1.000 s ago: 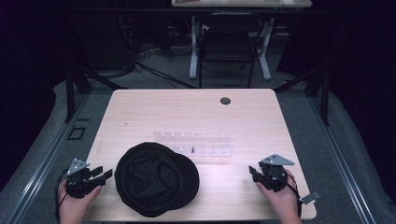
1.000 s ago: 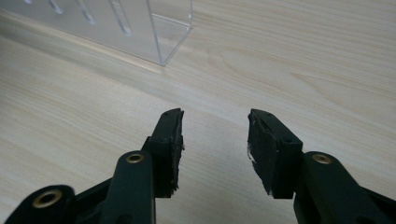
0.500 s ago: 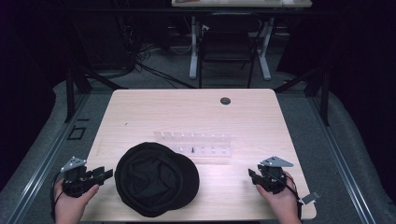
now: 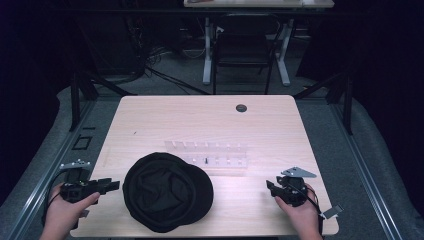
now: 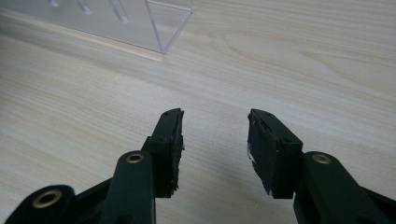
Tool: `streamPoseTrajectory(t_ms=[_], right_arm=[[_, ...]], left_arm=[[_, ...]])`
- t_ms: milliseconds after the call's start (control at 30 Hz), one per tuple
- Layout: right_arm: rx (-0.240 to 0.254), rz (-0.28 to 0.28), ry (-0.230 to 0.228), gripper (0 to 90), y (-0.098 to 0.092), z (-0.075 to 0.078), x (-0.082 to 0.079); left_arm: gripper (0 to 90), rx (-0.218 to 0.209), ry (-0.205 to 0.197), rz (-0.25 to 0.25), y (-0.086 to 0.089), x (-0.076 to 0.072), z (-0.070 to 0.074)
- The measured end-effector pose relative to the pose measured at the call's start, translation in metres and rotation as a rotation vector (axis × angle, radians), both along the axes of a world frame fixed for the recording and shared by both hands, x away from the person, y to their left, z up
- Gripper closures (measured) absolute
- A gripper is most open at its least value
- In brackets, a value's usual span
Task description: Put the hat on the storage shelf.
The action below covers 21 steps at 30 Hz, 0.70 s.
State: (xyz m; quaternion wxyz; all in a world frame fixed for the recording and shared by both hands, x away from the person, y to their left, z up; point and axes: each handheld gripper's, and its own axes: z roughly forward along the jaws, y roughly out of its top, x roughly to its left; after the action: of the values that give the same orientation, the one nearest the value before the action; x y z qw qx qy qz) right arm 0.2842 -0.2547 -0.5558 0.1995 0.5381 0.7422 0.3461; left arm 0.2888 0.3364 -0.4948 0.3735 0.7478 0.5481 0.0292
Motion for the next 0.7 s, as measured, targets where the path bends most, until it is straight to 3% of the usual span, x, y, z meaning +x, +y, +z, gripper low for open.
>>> streamPoseTrajectory(t_ms=[100, 267, 300, 533, 567, 633, 700], right_arm=[[0.001, 0.0, 0.004, 54.5, -0.001, -0.001, 0.0], [0.012, -0.005, 0.006, 54.4, -0.001, -0.001, 0.001], [0.009, 0.0, 0.009, 54.4, -0.001, -0.001, 0.001], [0.015, -0.001, 0.006, 54.3, -0.002, -0.001, 0.001], [0.017, -0.001, 0.008, 54.3, -0.002, -0.001, 0.001], [0.018, -0.005, 0.013, 54.3, -0.002, -0.001, 0.001], [0.018, -0.004, 0.013, 54.3, -0.002, -0.001, 0.001]], left_arm=[[54.2, -0.01, 0.029, -0.014, -0.004, 0.002, 0.003], [56.3, 0.02, 0.056, -0.042, -0.014, 0.007, 0.006], [58.2, 0.051, 0.06, -0.04, -0.017, 0.01, 0.005], [60.5, 0.055, 0.094, -0.039, -0.021, 0.016, 0.002], [61.3, 0.04, 0.107, -0.037, -0.022, 0.017, 0.0], [64.1, 0.032, 0.122, -0.046, -0.024, 0.017, -0.004], [72.3, 0.039, 0.14, -0.055, -0.027, 0.017, -0.007]])
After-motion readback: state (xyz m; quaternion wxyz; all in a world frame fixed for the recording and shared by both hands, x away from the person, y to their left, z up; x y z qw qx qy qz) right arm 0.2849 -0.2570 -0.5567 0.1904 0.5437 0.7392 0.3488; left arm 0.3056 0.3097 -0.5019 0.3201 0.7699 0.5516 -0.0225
